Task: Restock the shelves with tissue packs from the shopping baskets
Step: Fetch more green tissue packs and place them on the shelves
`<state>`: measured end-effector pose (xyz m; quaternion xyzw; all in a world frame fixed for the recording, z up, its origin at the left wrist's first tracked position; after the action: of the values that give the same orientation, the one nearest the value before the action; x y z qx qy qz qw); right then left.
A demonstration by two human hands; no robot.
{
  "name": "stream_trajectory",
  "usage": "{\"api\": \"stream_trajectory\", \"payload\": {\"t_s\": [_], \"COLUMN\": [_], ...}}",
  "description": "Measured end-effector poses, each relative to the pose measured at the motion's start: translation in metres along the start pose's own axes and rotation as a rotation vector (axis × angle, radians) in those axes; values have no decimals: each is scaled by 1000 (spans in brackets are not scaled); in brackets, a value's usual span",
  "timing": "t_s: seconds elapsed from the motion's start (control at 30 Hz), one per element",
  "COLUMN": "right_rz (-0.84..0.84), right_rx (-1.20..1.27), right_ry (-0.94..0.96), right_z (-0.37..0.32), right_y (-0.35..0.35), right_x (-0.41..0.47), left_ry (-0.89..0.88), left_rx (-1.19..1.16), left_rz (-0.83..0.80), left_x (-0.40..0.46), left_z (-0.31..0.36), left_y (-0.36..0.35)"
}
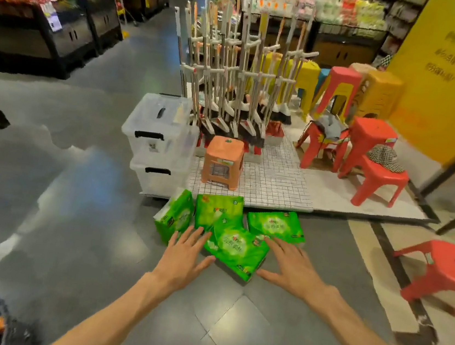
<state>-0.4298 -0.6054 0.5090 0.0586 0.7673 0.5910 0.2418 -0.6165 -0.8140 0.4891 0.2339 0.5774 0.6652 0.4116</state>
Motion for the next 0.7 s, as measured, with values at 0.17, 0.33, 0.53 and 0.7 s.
{"api": "stream_trajectory", "payload": {"t_s": [0.17, 0.33, 0.53, 0.7], "right_rz": [9, -24, -97, -163], "right_rx": [88, 150, 232, 350], "right_ry": [-115, -170, -249, -309], "right_z": [16, 38, 101, 149], "right_y": [8, 3, -25, -48], "right_x": [64, 129, 226, 299], "left_ry": [-94, -164, -166, -120], "left_rx": [20, 37, 8, -29], "left_rz": [-81, -146, -233, -291], "left_x": [99, 192, 303, 384], "left_z": [-25, -42, -51, -68], "left_y": [12, -5, -34, -56]}}
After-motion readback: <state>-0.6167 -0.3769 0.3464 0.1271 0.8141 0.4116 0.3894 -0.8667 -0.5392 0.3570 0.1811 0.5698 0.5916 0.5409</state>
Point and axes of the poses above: each hand's wrist, its own x-axis towards the middle knuckle, its own y-axis out of the back of the hand, z = x × y, the point moved 4 cm from there along x, towards the middle knuckle, and after that the axes turned 3 degrees about y, right-handed, at the moved point
